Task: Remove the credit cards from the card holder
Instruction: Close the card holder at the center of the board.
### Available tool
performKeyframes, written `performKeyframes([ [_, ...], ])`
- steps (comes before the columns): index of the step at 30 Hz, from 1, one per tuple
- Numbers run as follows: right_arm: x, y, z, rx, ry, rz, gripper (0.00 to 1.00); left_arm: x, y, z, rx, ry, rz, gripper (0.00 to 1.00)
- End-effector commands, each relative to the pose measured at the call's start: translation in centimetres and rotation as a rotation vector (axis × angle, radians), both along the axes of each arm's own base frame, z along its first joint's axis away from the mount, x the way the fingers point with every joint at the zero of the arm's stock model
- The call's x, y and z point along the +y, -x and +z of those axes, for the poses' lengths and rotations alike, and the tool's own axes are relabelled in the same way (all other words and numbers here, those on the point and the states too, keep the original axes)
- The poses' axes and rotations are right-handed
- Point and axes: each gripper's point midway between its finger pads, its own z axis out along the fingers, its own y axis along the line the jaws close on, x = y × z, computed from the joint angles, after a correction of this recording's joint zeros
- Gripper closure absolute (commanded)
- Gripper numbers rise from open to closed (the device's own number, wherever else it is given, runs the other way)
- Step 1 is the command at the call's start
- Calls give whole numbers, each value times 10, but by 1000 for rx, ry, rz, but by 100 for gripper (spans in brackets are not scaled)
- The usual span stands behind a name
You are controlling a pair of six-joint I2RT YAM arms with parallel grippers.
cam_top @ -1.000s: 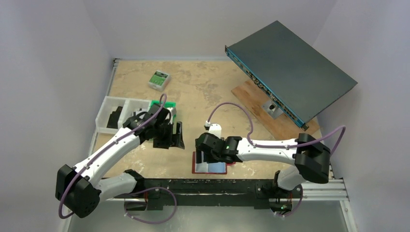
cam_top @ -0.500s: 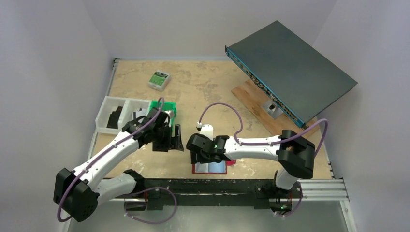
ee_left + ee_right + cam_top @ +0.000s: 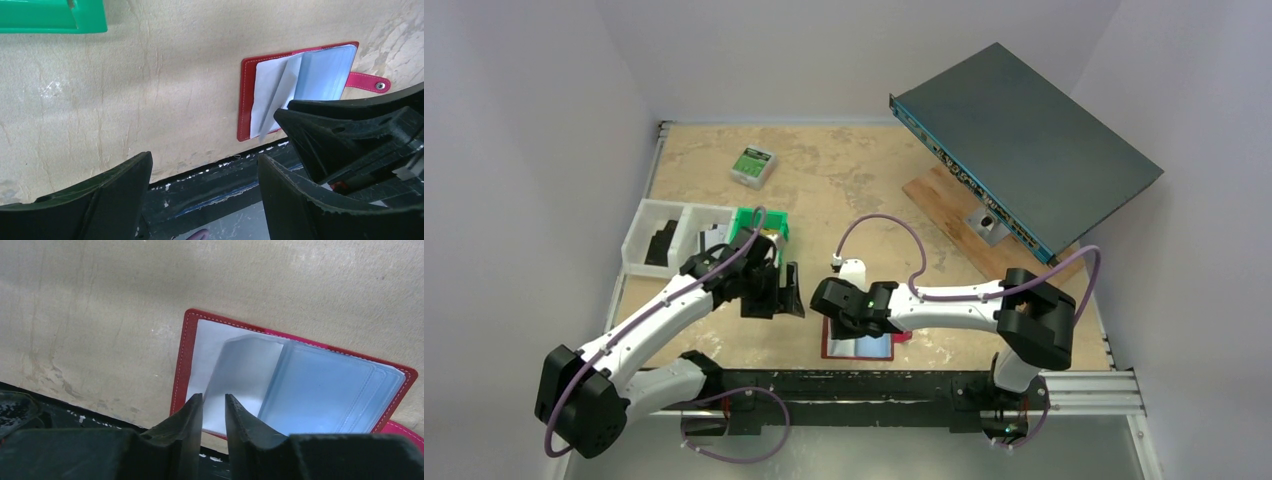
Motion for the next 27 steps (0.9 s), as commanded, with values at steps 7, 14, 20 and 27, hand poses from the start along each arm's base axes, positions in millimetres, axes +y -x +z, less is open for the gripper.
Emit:
performKeyframes([
  [7, -19, -2, 2, 10, -28, -51, 100, -23, 3, -13, 38, 74, -13, 28],
  [14, -23, -1, 15, 1, -82, -66, 100, -48, 7, -23, 84, 138, -39, 39],
  [20, -20, -4, 41, -33, -136, -67, 100, -70, 11, -35, 145, 229, -38, 41],
  [27, -20, -6, 54, -50, -154, -62, 100, -78, 11, -47, 176, 264, -34, 41],
])
